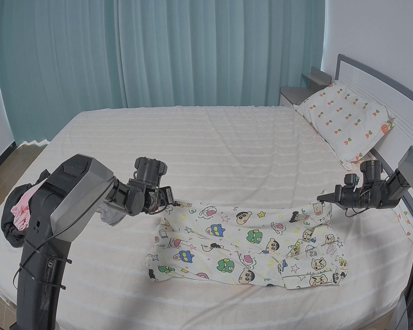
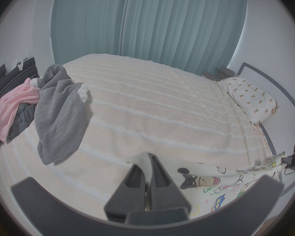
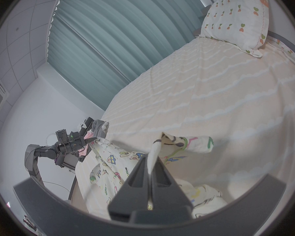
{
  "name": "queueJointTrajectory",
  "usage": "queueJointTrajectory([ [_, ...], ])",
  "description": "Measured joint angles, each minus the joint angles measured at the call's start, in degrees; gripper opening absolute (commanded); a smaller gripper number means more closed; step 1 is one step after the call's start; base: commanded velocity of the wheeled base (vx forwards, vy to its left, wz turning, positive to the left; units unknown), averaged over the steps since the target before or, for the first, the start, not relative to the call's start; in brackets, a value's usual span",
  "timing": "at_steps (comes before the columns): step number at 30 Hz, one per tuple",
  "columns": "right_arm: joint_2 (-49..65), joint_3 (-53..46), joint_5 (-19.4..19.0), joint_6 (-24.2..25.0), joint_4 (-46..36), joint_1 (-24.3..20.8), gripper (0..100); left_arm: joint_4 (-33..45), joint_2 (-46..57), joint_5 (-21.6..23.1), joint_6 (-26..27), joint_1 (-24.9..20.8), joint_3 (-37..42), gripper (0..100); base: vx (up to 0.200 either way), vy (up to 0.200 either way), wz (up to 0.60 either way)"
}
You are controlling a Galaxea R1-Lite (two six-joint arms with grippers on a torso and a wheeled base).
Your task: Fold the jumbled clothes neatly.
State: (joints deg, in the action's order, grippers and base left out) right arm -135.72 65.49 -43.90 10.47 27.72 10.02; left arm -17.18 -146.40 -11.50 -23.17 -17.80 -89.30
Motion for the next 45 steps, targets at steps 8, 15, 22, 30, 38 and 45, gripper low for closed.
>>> queueJointTrajectory([
  [8, 0.88, -6.18, -0.05, -5.8, -0.51, 0.5, 0, -4.11, 1.37, 0.41, 1.34, 0.02, 7.59, 0, 0.0, 0.0, 0.0],
  [15, 1.01, -10.42, 0.79, -10.34, -4.57, 0.28, 0, -5.69, 2.13, 0.61, 1.56, -0.13, 12.73, 0, 0.0, 0.0, 0.0],
  [22, 1.04, -11.65, 4.18, -13.7, -8.79, 0.17, 0, -6.8, 2.24, 2.35, 1.76, -0.45, 16.9, 0, 0.0, 0.0, 0.0],
  [30, 1.1, -13.12, 4.52, -15.45, -10.24, 0.17, 0, -6.94, 2.22, 2.58, 3.67, -0.66, 19.53, 0, 0.0, 0.0, 0.0],
  [38, 1.23, -14.36, 10.13, -18.59, -10.35, -0.21, 0, -6.9, 2.18, 2.63, 3.69, -0.66, 20.33, 0, 0.0, 0.0, 0.0],
  [45, 1.24, -15.02, 12.75, -20.59, -10.22, -1.01, 0, -6.85, 2.1, 2.63, 3.77, -0.67, 21.0, 0, 0.0, 0.0, 0.0],
])
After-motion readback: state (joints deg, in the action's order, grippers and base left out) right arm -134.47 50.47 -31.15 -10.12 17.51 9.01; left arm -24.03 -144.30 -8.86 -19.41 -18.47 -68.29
